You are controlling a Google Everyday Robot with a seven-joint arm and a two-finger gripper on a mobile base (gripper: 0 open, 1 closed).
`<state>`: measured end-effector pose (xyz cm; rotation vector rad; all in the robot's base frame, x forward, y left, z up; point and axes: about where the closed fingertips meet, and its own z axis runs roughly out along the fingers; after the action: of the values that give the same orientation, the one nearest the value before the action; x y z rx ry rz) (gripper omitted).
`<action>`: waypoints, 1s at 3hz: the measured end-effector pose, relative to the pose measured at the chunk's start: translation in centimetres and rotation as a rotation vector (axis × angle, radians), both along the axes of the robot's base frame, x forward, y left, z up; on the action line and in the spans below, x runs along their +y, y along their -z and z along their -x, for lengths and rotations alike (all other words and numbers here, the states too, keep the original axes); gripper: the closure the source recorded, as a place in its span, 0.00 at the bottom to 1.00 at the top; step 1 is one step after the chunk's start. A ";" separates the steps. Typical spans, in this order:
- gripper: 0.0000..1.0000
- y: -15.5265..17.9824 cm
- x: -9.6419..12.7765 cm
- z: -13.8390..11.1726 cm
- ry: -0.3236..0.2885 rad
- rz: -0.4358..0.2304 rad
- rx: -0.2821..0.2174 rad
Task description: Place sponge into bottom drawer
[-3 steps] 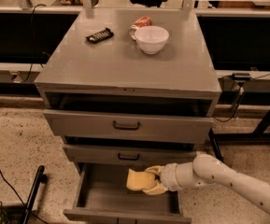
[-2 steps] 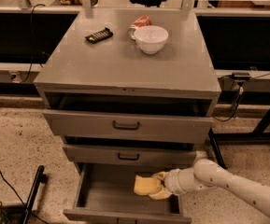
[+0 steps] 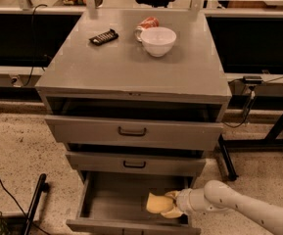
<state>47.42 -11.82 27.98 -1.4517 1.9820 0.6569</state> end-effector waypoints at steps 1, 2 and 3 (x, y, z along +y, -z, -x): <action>1.00 0.4 1.1 0.3 -0.035 0.028 -0.002; 0.78 3.4 3.4 -0.7 -0.039 0.015 0.010; 0.57 4.4 4.6 -1.2 0.019 -0.044 -0.026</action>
Offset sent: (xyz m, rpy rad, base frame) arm 0.0213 0.0562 -0.0750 0.0037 0.0287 0.0292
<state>48.63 -7.19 23.62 -1.4074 1.9468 0.6657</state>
